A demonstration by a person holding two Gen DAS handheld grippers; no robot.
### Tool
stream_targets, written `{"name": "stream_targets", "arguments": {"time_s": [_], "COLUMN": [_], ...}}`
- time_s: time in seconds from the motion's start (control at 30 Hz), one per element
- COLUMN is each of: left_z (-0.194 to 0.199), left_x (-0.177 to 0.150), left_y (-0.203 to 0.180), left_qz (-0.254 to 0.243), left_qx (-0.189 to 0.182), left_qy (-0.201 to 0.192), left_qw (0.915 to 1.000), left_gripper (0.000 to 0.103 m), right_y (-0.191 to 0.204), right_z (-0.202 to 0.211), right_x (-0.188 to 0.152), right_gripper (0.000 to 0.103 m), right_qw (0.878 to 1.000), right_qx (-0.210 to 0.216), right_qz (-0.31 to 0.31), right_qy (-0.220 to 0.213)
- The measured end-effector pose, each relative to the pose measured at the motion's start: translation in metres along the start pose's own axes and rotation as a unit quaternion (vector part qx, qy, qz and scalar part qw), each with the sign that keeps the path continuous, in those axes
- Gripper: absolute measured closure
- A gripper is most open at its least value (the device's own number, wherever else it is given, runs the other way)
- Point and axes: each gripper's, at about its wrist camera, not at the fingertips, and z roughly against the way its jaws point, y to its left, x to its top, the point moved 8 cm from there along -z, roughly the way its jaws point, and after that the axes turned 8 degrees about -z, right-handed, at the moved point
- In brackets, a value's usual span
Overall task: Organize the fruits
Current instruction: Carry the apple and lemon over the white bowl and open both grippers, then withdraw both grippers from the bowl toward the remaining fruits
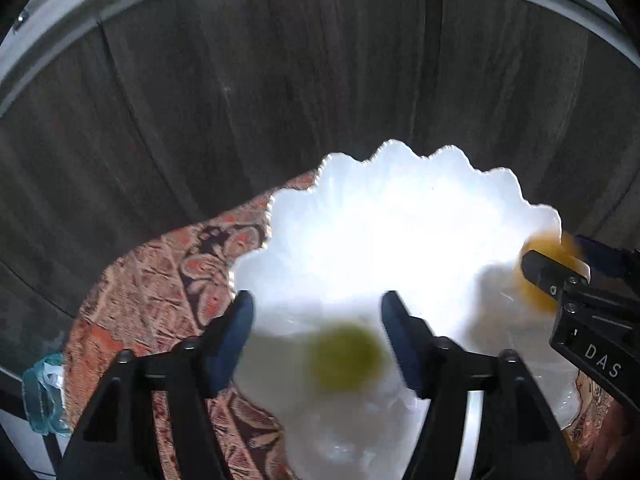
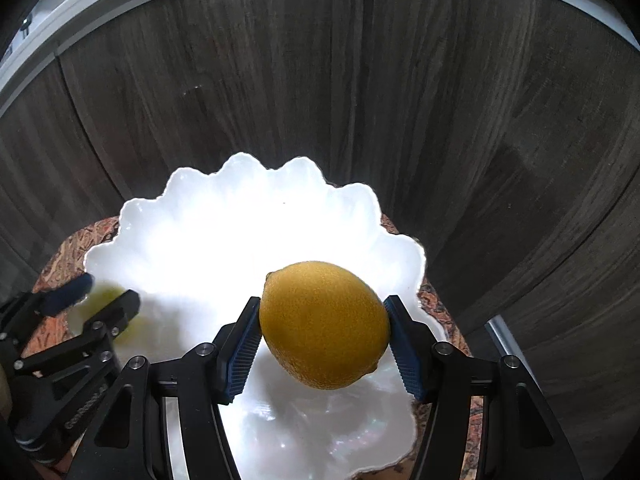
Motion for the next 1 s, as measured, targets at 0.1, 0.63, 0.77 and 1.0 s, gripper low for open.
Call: {"name": "stream_targets", "arguments": {"time_s": [0.1,0.63,0.77,1.0], "left_z": [0.009,0.070,0.088,0.112], "left_x": [0.006,0.016,0.014,0.004], "left_y": [0.007,0.021,0.019,0.017], "left_qz": [0.001,0.025,0.023,0.023], "left_qx": [0.014,0.036,0.038,0.037], "left_qy": [-0.010,-0.037,-0.046,-0.055], "left_qw": [0.9999,0.9984,0.9979,0.9975], "left_gripper": [0.029,0.012,0.012,0.012], "right_y": [-0.001,-0.003,-0.006,-0.007], "right_z": [0.004,0.073,0.090,0.113], "right_x": [0.006,0.021,0.018,0.009], "right_gripper": [0.034,0.018,0.018,0.018], "right_qw": [1.000,0.997,0.997,0.997], "right_qx": [-0.014,-0.027,-0.025,-0.027], "right_qz": [0.004,-0.002,-0.007,-0.009], "right_qy": [-0.008,-0.068,-0.075,-0.078]}}
